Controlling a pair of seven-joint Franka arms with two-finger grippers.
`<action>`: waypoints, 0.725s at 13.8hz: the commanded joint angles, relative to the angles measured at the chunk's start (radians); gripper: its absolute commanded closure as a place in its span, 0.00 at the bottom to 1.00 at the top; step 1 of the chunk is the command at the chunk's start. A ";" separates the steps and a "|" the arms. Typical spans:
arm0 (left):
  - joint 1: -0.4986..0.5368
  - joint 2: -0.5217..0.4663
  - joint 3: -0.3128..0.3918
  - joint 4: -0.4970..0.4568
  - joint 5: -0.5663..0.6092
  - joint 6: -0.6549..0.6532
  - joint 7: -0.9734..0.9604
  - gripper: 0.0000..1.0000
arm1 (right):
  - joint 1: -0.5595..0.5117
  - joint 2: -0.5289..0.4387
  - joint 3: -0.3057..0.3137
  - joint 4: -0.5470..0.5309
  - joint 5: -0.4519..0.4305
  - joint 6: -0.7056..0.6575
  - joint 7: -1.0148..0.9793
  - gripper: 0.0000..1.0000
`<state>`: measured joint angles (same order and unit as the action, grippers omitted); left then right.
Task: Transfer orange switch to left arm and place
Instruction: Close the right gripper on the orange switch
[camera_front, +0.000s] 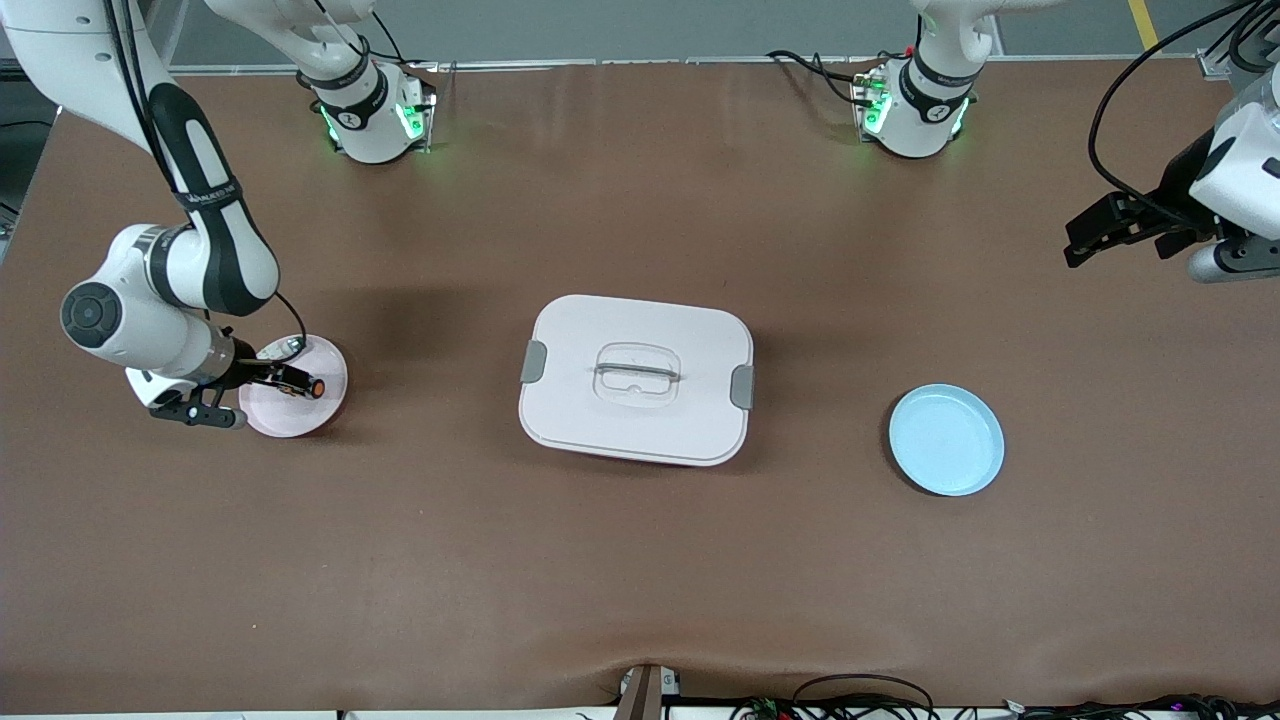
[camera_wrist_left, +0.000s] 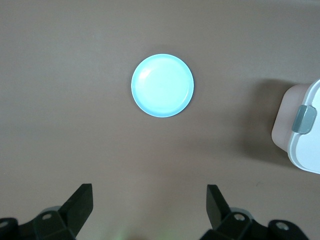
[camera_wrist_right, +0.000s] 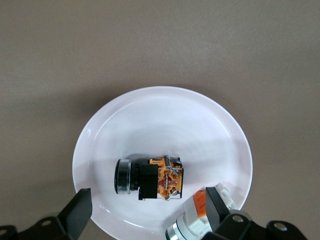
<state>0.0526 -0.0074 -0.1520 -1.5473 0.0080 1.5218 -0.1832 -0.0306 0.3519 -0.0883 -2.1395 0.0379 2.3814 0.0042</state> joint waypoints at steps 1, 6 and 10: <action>-0.003 0.004 0.002 0.013 0.000 -0.015 0.013 0.00 | -0.006 0.027 0.009 0.001 0.022 0.006 -0.018 0.00; -0.005 0.006 0.002 0.013 0.000 -0.015 0.013 0.00 | -0.005 0.059 0.010 0.000 0.022 0.006 -0.033 0.00; -0.003 0.004 0.002 0.013 0.000 -0.015 0.013 0.00 | -0.005 0.087 0.012 0.001 0.022 0.024 -0.033 0.00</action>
<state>0.0521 -0.0073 -0.1525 -1.5473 0.0080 1.5217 -0.1832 -0.0303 0.4256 -0.0827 -2.1401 0.0380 2.3859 -0.0093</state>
